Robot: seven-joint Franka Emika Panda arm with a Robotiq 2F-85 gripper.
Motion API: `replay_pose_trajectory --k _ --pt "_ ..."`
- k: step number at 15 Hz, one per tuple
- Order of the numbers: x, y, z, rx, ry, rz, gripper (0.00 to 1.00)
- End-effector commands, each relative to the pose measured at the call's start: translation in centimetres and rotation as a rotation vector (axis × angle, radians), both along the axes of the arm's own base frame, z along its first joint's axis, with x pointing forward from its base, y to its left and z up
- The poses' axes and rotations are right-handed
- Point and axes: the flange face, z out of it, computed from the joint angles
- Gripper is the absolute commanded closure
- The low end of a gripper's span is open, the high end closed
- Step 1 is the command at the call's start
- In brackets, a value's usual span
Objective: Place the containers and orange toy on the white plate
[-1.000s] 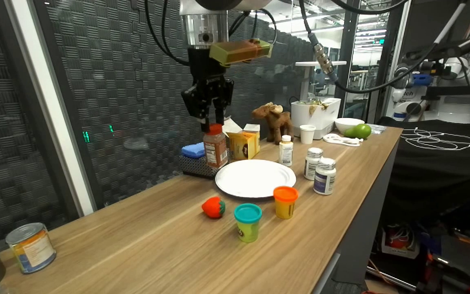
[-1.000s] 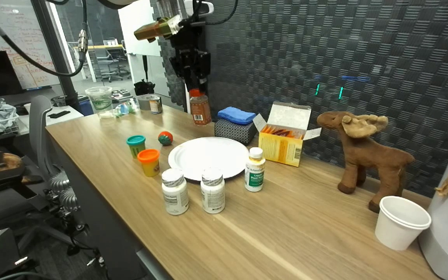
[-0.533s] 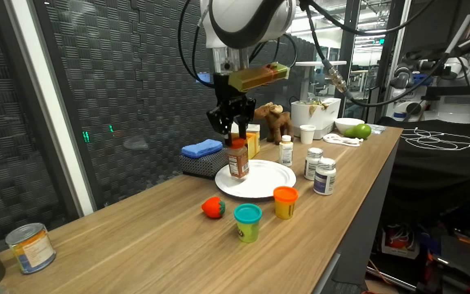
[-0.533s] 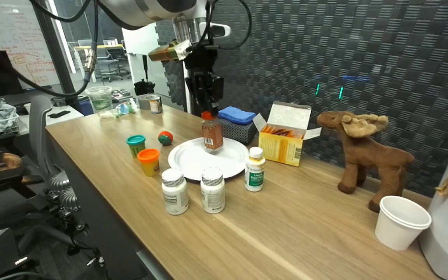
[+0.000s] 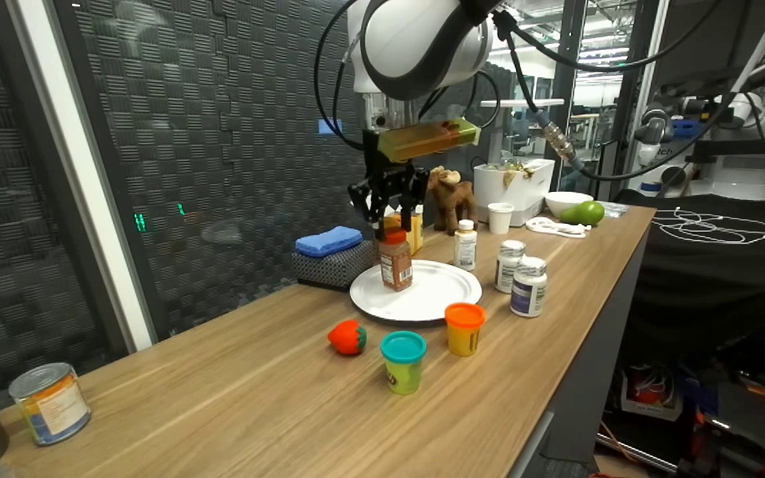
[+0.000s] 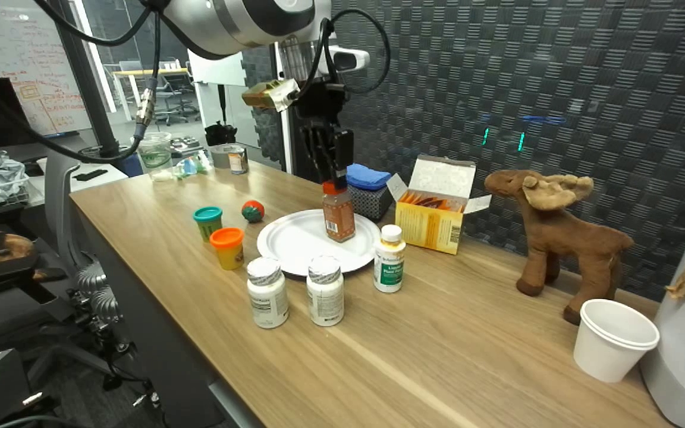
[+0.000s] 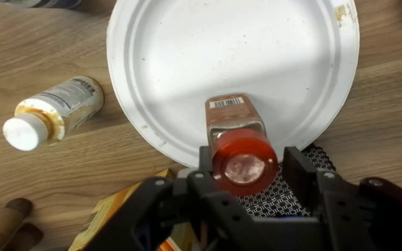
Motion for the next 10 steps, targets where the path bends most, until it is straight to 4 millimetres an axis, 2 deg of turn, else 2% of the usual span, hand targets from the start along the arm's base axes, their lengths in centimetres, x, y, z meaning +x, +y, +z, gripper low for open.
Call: replay_pose_trajectory --k 1,3,5,6,8,10 --pt "-0.9 1.0 2.1 0.043 -0.034 -0.015 0.12" --pt "-1.6 2.5 4.0 0.009 -0.077 -0.025 0.00" --pt "-2.5 5.0 5.9 0.000 -0.106 -0.001 0.00" --pt "-2.9 6.8 6.0 0.006 -0.100 0.026 0.00" --pt "-3.4 9.9 5.2 0.027 -0.087 0.089 0.00" --pt "-3.2 12.8 2.7 0.025 -0.083 0.144 0.00"
